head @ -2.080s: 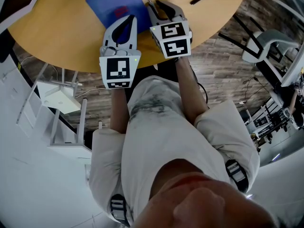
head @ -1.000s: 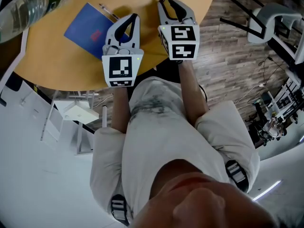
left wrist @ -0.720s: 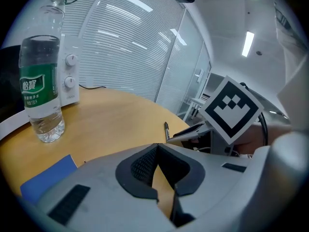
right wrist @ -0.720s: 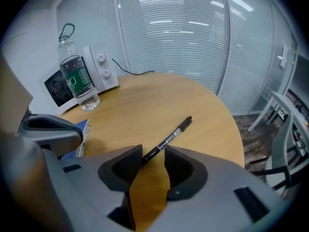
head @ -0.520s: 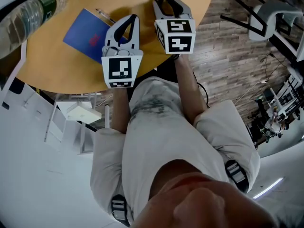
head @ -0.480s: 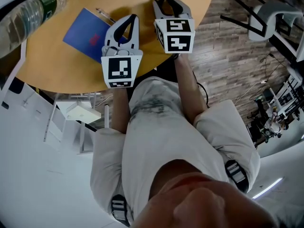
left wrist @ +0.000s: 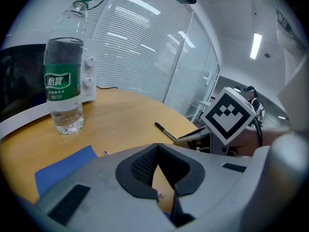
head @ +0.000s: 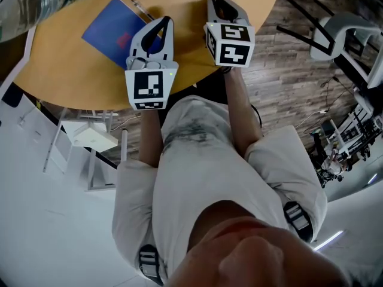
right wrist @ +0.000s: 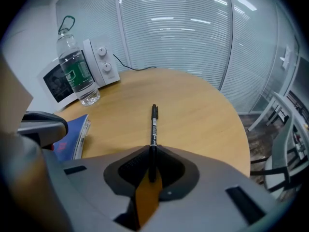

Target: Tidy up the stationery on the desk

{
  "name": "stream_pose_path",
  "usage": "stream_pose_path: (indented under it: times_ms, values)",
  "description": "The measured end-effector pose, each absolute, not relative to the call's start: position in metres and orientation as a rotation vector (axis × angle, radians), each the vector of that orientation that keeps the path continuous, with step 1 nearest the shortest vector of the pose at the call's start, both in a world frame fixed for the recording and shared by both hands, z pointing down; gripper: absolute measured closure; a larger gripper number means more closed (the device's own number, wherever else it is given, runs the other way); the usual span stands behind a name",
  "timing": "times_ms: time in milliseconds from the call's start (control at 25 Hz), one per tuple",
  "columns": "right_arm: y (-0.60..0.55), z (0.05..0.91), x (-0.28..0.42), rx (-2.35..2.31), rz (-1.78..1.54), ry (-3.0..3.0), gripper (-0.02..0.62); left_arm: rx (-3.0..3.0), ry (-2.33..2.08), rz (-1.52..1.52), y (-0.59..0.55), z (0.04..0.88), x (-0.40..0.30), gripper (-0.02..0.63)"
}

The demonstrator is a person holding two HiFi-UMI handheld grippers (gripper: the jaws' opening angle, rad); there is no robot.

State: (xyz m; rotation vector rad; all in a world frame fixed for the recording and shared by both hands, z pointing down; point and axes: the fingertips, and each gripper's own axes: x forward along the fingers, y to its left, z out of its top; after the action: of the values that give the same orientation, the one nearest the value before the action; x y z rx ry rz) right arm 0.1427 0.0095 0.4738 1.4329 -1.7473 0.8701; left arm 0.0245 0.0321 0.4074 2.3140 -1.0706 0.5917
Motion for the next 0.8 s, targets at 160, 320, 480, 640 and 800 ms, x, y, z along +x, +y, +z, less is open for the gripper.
stream_pose_path:
  times_ms: [160, 320, 480, 640, 800]
  values:
    - [0.017, 0.472, 0.121, 1.371, 0.859, -1.798, 0.494, 2.288, -1.113, 0.589, 0.039, 0.409, 0.01, 0.598]
    - [0.025, 0.471, 0.097, 1.308, 0.839, -1.846, 0.494, 2.261, -1.156, 0.578, 0.046, 0.409, -0.004, 0.598]
    - [0.03, 0.468, 0.076, 1.244, 0.816, -1.885, 0.494, 2.232, -1.196, 0.566, 0.053, 0.409, -0.016, 0.598]
    - [0.035, 0.47, 0.06, 1.188, 0.797, -1.91, 0.494, 2.204, -1.233, 0.554, 0.061, 0.41, -0.025, 0.598]
    - [0.038, 0.472, 0.048, 1.137, 0.777, -1.926, 0.494, 2.17, -1.275, 0.54, 0.067, 0.411, -0.036, 0.598]
